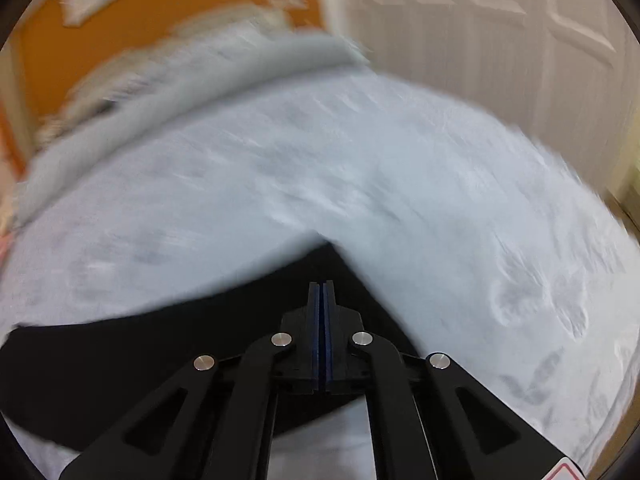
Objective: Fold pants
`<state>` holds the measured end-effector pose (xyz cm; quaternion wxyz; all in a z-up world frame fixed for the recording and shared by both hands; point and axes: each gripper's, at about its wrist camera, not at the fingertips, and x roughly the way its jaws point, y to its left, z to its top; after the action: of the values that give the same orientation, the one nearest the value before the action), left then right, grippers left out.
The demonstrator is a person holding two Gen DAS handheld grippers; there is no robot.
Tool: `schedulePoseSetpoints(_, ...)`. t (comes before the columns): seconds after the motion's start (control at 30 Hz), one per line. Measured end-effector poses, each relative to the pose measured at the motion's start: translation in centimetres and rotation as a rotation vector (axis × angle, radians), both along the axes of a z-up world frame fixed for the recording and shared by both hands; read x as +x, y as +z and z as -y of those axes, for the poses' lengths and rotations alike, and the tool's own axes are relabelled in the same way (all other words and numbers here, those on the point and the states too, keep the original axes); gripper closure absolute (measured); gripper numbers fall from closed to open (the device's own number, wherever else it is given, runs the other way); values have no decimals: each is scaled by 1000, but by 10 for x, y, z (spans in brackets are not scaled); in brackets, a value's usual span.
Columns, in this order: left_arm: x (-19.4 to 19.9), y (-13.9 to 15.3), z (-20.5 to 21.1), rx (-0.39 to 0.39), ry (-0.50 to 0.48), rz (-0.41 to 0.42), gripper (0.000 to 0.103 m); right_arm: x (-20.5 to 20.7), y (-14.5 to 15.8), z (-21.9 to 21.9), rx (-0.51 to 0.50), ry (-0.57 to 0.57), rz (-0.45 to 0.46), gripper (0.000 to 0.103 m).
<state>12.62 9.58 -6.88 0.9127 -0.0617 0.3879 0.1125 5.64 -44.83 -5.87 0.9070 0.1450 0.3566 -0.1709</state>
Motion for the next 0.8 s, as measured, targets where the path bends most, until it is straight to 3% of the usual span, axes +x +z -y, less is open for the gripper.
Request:
schedulePoseSetpoints(0.1, 0, 0, 1, -2, -1, 1, 12, 8, 0, -57, 118, 174, 9, 98)
schedulePoseSetpoints(0.2, -1, -3, 8, 26, -18, -14, 12, 25, -27, -127, 229, 373, -104, 98)
schedulePoseSetpoints(0.27, -2, -3, 11, 40, -29, -19, 12, 28, -39, -166, 223, 474, -155, 98)
schedulePoseSetpoints(0.37, -2, -3, 11, 41, -30, -21, 11, 31, -63, -219, 69, 612, -228, 102)
schedulePoseSetpoints(0.4, -1, -3, 9, 37, -30, -25, 11, 35, -71, -221, 24, 612, -233, 103)
schedulePoseSetpoints(0.43, -1, -3, 6, 33, -25, -33, 11, 38, -73, -213, 65, 608, -223, 103)
schedulePoseSetpoints(0.47, -1, -2, 2, 30, -19, -39, 11, 43, -71, -197, 137, 553, -220, 103)
schedulePoseSetpoints(0.5, -2, 0, -6, 20, -7, -40, 11, 45, -67, -185, 150, 488, -213, 103)
schedulePoseSetpoints(0.57, -5, 5, -18, 4, 12, -36, 11, 41, -47, -168, 119, 361, -158, 93)
schedulePoseSetpoints(0.7, -10, 10, -48, -28, 53, -42, 8, 28, -41, -199, 264, 482, -133, 92)
schedulePoseSetpoints(0.77, -10, 6, -62, -29, 74, -73, 7, 29, -57, -229, 236, 580, -198, 96)
schedulePoseSetpoints(0.8, -11, 2, -68, -29, 84, -92, 7, 34, -73, -244, 155, 583, -264, 101)
